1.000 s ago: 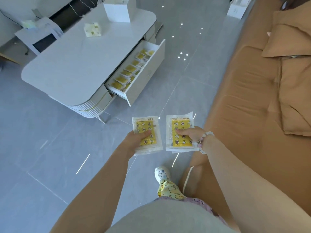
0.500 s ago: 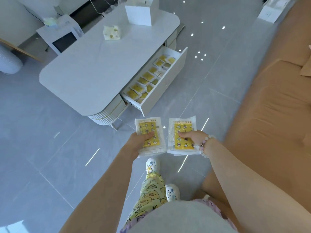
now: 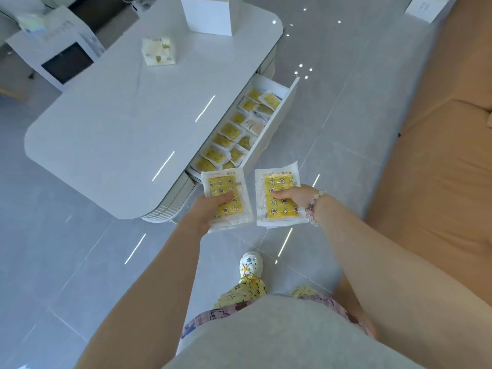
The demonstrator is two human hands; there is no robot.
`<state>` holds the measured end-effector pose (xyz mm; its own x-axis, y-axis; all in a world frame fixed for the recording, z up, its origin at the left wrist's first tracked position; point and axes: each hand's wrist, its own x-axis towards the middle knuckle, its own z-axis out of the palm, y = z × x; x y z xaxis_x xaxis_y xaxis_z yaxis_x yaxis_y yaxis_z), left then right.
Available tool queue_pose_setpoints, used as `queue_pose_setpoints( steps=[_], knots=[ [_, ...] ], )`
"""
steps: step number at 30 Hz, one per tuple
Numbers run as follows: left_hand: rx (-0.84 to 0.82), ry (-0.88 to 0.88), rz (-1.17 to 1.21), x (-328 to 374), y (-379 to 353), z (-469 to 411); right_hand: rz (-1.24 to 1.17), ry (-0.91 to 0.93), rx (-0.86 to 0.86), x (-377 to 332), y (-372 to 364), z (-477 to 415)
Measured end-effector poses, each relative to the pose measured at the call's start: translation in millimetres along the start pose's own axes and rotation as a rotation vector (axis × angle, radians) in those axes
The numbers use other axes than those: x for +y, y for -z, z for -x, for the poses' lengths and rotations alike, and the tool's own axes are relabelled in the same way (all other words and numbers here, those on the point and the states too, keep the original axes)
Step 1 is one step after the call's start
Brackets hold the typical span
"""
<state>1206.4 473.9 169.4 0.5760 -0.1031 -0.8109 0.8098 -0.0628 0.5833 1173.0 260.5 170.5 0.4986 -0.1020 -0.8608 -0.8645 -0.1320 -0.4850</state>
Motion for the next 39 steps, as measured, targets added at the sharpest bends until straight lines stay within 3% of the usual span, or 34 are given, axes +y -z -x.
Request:
queue_pose_setpoints(
  steps=[4, 14, 22, 28, 32, 39],
  knots=[
    [-0.012, 0.022, -0.012, 28, -4, -31, -0.096, -0.015, -0.009, -25, 12, -15],
    [0.001, 0.125, 0.064, 68, -28, -89, -0.034, -0.066, 0.006, -78, 65, -60],
    [0.135, 0.174, 0.232, 111, -63, -145, 0.012, -0.087, -0.093, -161, 124, -137],
    [0.236, 0.216, 0.457, 144, -97, -189, 0.260, -0.164, -0.123, -218, 168, -203],
    [0.291, 0.232, 0.624, 157, -110, -226, 0.456, -0.143, -0.040, -254, 191, -248],
    [0.371, 0.314, 0.743, 136, -109, -311, 0.561, -0.139, -0.058, -266, 184, -345]
  ],
)
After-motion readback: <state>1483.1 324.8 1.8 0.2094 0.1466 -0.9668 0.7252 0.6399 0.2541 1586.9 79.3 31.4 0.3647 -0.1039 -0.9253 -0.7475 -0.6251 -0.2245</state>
